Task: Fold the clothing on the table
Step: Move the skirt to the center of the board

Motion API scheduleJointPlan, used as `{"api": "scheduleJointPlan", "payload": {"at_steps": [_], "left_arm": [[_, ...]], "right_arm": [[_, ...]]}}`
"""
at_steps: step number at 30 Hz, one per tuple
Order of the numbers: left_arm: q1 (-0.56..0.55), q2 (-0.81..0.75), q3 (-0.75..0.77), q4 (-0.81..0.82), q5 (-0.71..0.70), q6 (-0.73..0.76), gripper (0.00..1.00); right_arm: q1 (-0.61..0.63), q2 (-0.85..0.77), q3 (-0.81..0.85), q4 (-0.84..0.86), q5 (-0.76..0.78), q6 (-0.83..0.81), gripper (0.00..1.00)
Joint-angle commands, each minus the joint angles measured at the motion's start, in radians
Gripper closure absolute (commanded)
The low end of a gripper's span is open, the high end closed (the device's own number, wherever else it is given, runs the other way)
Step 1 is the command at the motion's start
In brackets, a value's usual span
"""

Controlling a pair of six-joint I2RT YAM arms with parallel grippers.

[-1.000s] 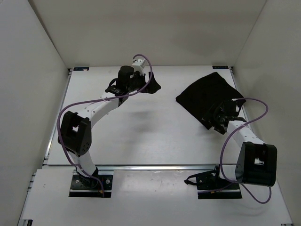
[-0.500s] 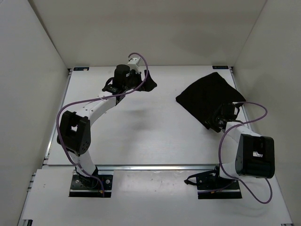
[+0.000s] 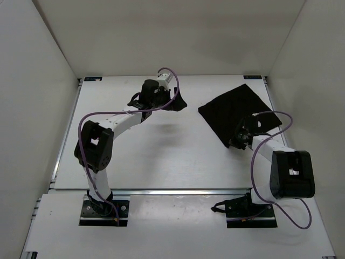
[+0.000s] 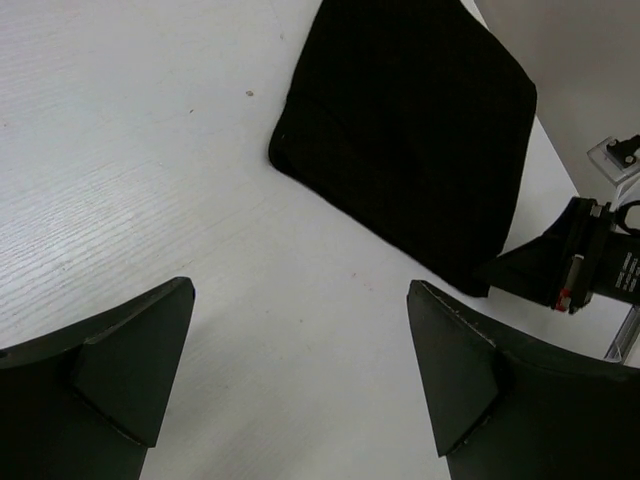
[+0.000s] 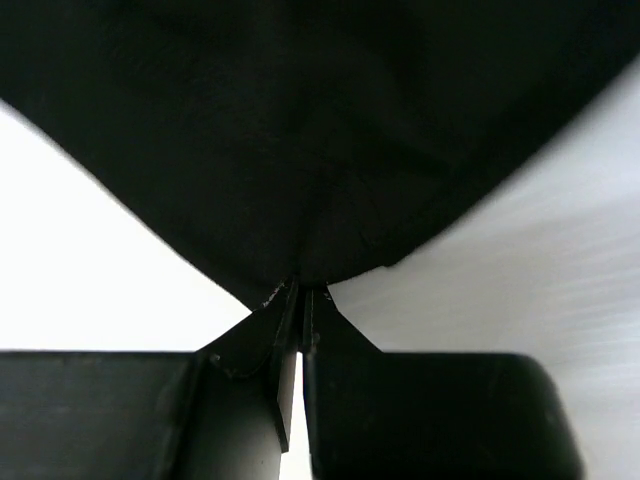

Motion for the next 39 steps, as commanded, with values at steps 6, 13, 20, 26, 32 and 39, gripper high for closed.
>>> {"api": "scheduleJointPlan", "payload": {"at_steps": [6,13,20,26,32,39], "left_arm": [[-0.002,0.013,-0.112,0.110,0.056,-0.036,0.01],[-0.033,0.107,-0.068,0.148,0.077,-0.045,0.01],[-0.055,0.157,-0.126,0.257,0.039,-0.130,0.02],[-0.108,0.228,-0.060,0.264,0.041,-0.124,0.03],[-0.121,0.275,-0.045,0.250,0.032,-0.131,0.07],[-0.118,0.294,-0.046,0.260,0.028,-0.153,0.47]], "right_arm": [[0.211,-0.185,-0.048,-0.142,-0.006,0.021,1.00],[0.196,-0.299,-0.184,-0.177,-0.052,0.047,1.00],[0.208,-0.395,-0.238,-0.174,-0.100,0.036,1.00],[0.205,-0.398,-0.244,-0.197,-0.129,0.016,1.00],[0.177,-0.450,-0.258,-0.197,-0.134,0.018,1.00],[0.160,-0.440,-0.252,-0.205,-0.132,-0.008,1.00]]}}
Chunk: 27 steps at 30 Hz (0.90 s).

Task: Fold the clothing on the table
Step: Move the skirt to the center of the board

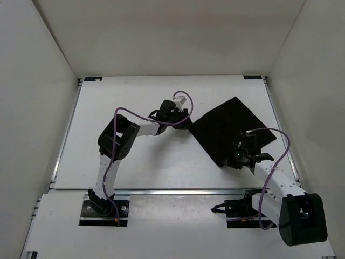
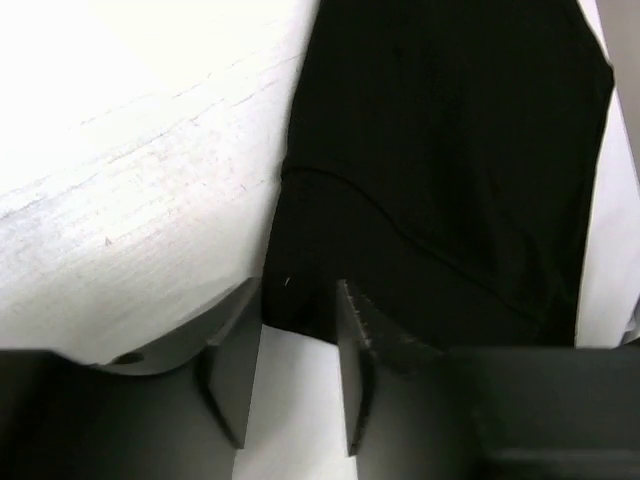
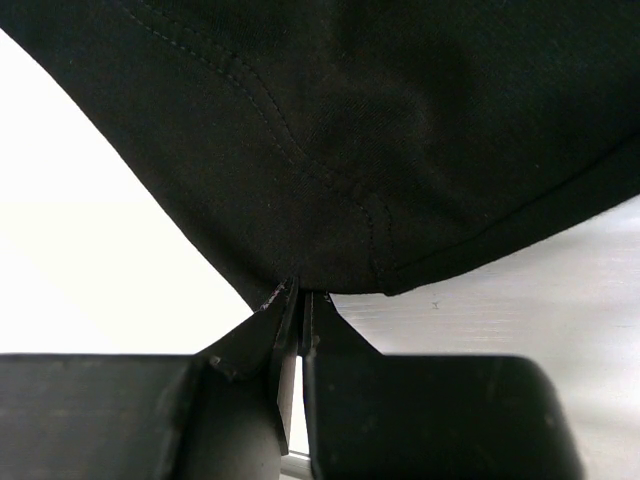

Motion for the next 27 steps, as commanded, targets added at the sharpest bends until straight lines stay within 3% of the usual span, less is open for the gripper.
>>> {"api": "scheduleJointPlan", "payload": {"at_steps": [1,2,4,6,10,18,20,27], "left_arm": [[-0.006,-0.006,0.025,0.024,-0.003,-0.004,0.57],[-0.008,-0.006,0.025,0.013,-0.015,-0.004,0.62],[-0.008,-0.008,0.024,-0.002,-0.028,0.004,0.87],[-0.009,-0.026,0.019,-0.014,-0.022,0.011,1.00],[0.000,-0.078,-0.024,-0.067,-0.078,0.048,1.00],[0.083,-0.417,-0.252,-0.224,-0.254,0.083,1.00],[0.078,-0.498,-0.304,-0.277,-0.288,0.089,1.00],[-0.001,-0.851,-0.594,-0.367,-0.393,-0.021,1.00]], "right_arm": [[-0.004,0.002,0.003,0.009,-0.009,-0.019,1.00],[-0.004,0.008,-0.001,0.015,-0.009,-0.012,1.00],[-0.002,0.019,0.008,0.020,-0.012,-0.016,1.00],[-0.007,0.035,0.014,0.024,-0.006,-0.016,1.00],[-0.025,0.088,0.072,0.069,0.001,-0.019,1.00],[-0.079,0.234,0.235,0.093,0.018,-0.099,1.00],[-0.100,0.243,0.241,0.115,0.005,-0.108,1.00],[-0.001,0.211,0.175,0.129,0.001,-0.137,1.00]]}}
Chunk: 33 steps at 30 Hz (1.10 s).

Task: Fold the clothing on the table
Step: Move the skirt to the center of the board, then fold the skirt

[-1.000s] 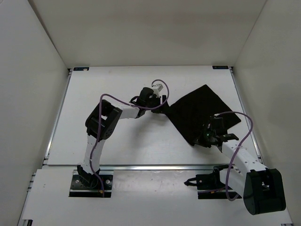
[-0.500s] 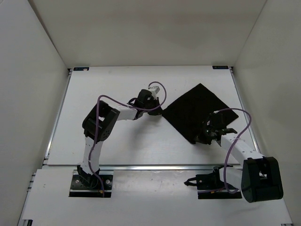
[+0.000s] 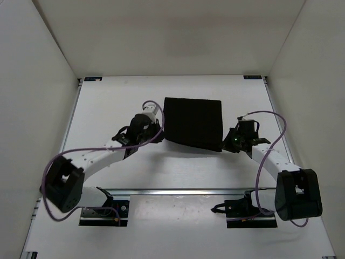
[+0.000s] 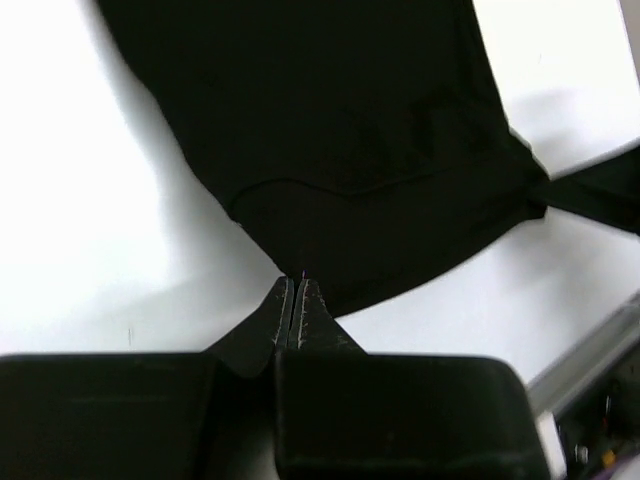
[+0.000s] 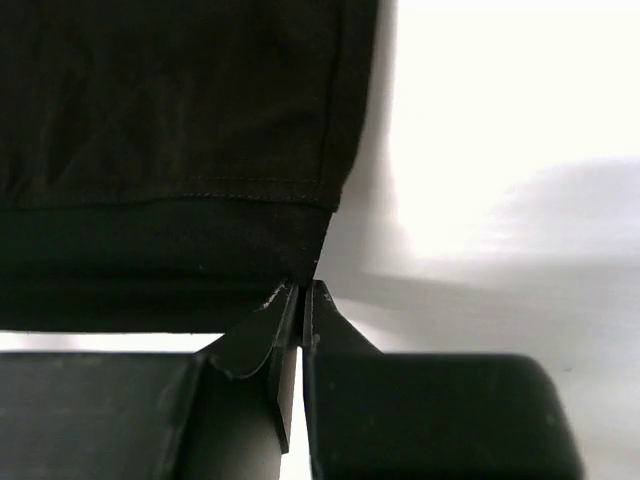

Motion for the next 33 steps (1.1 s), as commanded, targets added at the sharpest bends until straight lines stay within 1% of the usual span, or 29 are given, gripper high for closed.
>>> {"api": "scheduleJointPlan", "payload": {"at_steps": [1,3,4,5,9,12,14,17,20,22,23,24,26,28,30,31,33], "left_arm": [[-0.035,-0.165,-0.154,-0.117,-0.105,-0.062,1.00],[-0.064,-0.315,-0.237,-0.152,-0.136,-0.090,1.00],[-0.083,-0.345,-0.260,-0.163,-0.144,-0.107,1.00],[-0.093,-0.407,-0.303,-0.184,-0.142,-0.115,1.00],[-0.090,-0.579,-0.390,-0.259,-0.137,-0.144,1.00],[-0.061,-0.655,-0.401,-0.275,-0.124,-0.146,1.00],[-0.042,-0.675,-0.397,-0.295,-0.115,-0.129,1.00],[-0.006,-0.678,-0.337,-0.270,-0.098,-0.097,1.00],[0.041,-0.628,-0.282,-0.227,-0.091,-0.052,1.00],[0.080,-0.539,-0.248,-0.189,-0.084,-0.034,1.00],[0.090,-0.516,-0.228,-0.180,-0.070,-0.020,1.00],[0.103,-0.462,-0.214,-0.151,-0.061,-0.014,1.00],[0.106,-0.390,-0.155,-0.111,-0.068,0.015,1.00],[0.111,-0.277,-0.089,-0.080,-0.076,0.066,1.00],[0.139,-0.197,0.023,-0.066,-0.076,0.092,1.00],[0.150,-0.139,0.056,-0.069,-0.076,0.101,1.00],[0.172,-0.079,0.184,-0.060,-0.075,0.117,1.00]], "right_arm": [[0.061,-0.049,-0.060,0.005,0.043,-0.035,1.00],[0.079,-0.104,-0.105,0.018,0.041,-0.036,1.00],[0.087,-0.121,-0.145,0.022,0.040,-0.027,1.00],[0.111,-0.162,-0.160,0.025,0.043,-0.022,1.00],[0.176,-0.307,-0.234,-0.027,0.075,0.023,1.00],[0.210,-0.420,-0.231,-0.035,0.066,0.039,1.00],[0.210,-0.475,-0.211,-0.028,0.041,0.059,1.00],[0.191,-0.528,-0.168,-0.005,0.043,0.065,1.00],[0.142,-0.507,-0.130,0.024,0.038,0.031,1.00],[0.087,-0.436,-0.105,0.041,0.004,0.008,1.00],[0.043,-0.410,-0.093,0.059,-0.031,0.001,1.00],[0.026,-0.358,-0.090,0.070,-0.069,-0.002,1.00],[-0.006,-0.286,-0.058,0.100,-0.074,-0.015,1.00],[0.000,-0.192,-0.001,0.119,-0.059,-0.033,0.99],[-0.002,-0.119,0.120,0.119,-0.049,-0.056,1.00],[-0.013,-0.074,0.152,0.122,-0.045,-0.062,1.00],[-0.025,-0.004,0.308,0.107,-0.054,-0.088,1.00]]}}
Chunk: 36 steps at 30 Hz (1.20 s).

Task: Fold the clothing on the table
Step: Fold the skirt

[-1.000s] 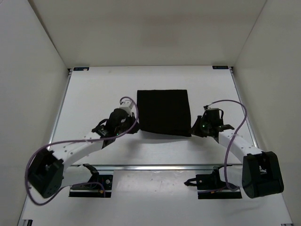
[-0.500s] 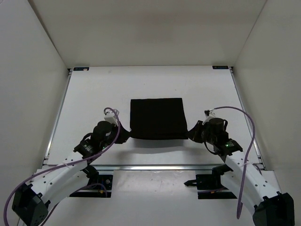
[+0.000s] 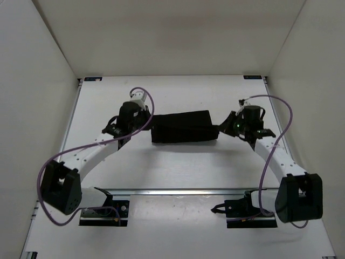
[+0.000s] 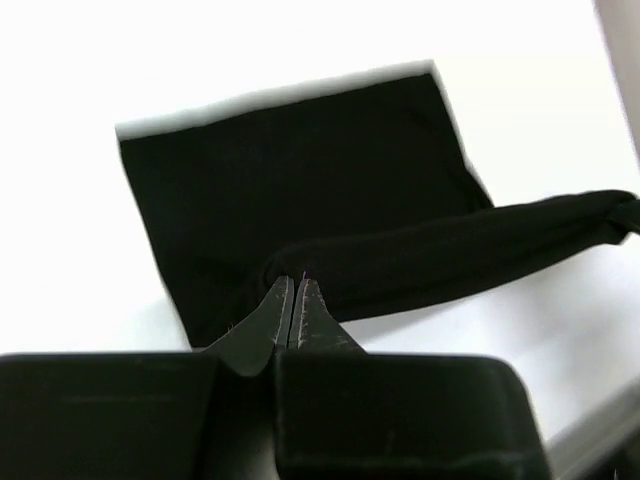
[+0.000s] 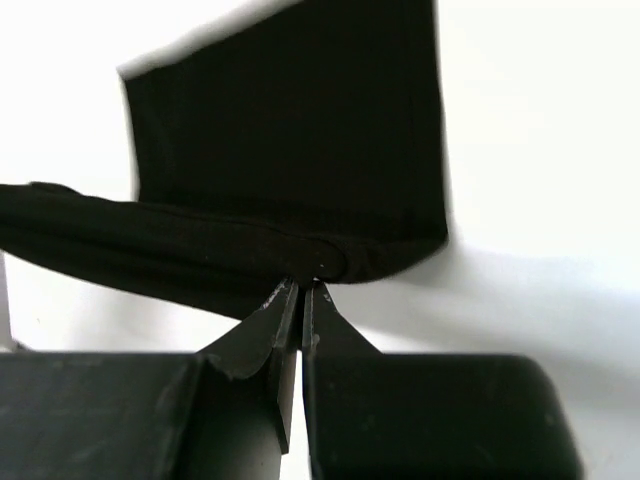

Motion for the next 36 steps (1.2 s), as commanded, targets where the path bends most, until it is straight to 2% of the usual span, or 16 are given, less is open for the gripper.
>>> {"api": "scheduleJointPlan", "payload": {"at_steps": [1,4,7,9,11,13,14,16,17,19,21,25,26,29,32,36], "left_arm": [[0.060,0.072,0.177,0.045,-0.058,0.086,1.00],[0.080,0.122,0.340,0.059,-0.054,0.103,1.00],[0.080,0.175,0.563,-0.008,-0.060,0.159,1.00],[0.066,0.182,0.720,-0.061,-0.101,0.202,1.00],[0.027,0.136,0.742,-0.070,-0.142,0.232,1.00],[-0.006,0.073,0.694,-0.064,-0.159,0.230,1.00],[-0.021,0.021,0.629,-0.064,-0.156,0.227,1.00],[-0.061,-0.068,0.422,-0.036,-0.166,0.180,1.00],[-0.091,-0.126,0.373,-0.021,-0.176,0.176,1.00],[-0.148,-0.205,0.203,-0.041,-0.223,0.167,1.00],[-0.187,-0.295,0.098,-0.096,-0.230,0.137,1.00],[-0.231,-0.467,-0.132,-0.142,-0.205,0.014,1.00],[-0.234,-0.519,-0.149,-0.168,-0.193,-0.003,1.00],[-0.181,-0.604,-0.200,-0.240,-0.141,-0.028,1.00],[-0.083,-0.618,-0.203,-0.227,-0.087,-0.023,1.00],[0.029,-0.499,-0.186,-0.174,-0.047,-0.020,1.00]], "right_arm": [[-0.034,0.090,0.227,0.043,0.060,-0.078,1.00],[-0.051,0.187,0.443,0.005,0.069,-0.105,1.00],[-0.077,0.249,0.663,-0.057,0.052,-0.134,1.00],[-0.063,0.237,0.781,-0.083,0.069,-0.166,1.00],[-0.025,0.171,0.791,-0.110,0.149,-0.200,1.00],[0.017,0.093,0.679,-0.121,0.248,-0.213,1.00],[0.015,0.036,0.628,-0.111,0.243,-0.205,1.00],[-0.005,-0.051,0.420,-0.098,0.171,-0.159,1.00],[0.005,-0.113,0.368,-0.097,0.171,-0.150,1.00],[0.099,-0.211,0.176,-0.107,0.260,-0.150,0.99],[0.179,-0.318,0.064,-0.143,0.322,-0.121,1.00],[0.322,-0.406,-0.146,-0.190,0.304,0.011,1.00],[0.346,-0.434,-0.194,-0.199,0.312,0.055,1.00],[0.400,-0.489,-0.263,-0.190,0.306,0.103,1.00],[0.310,-0.451,-0.221,-0.175,0.225,0.051,1.00],[0.142,-0.327,-0.145,-0.123,0.131,-0.028,1.00]]}}
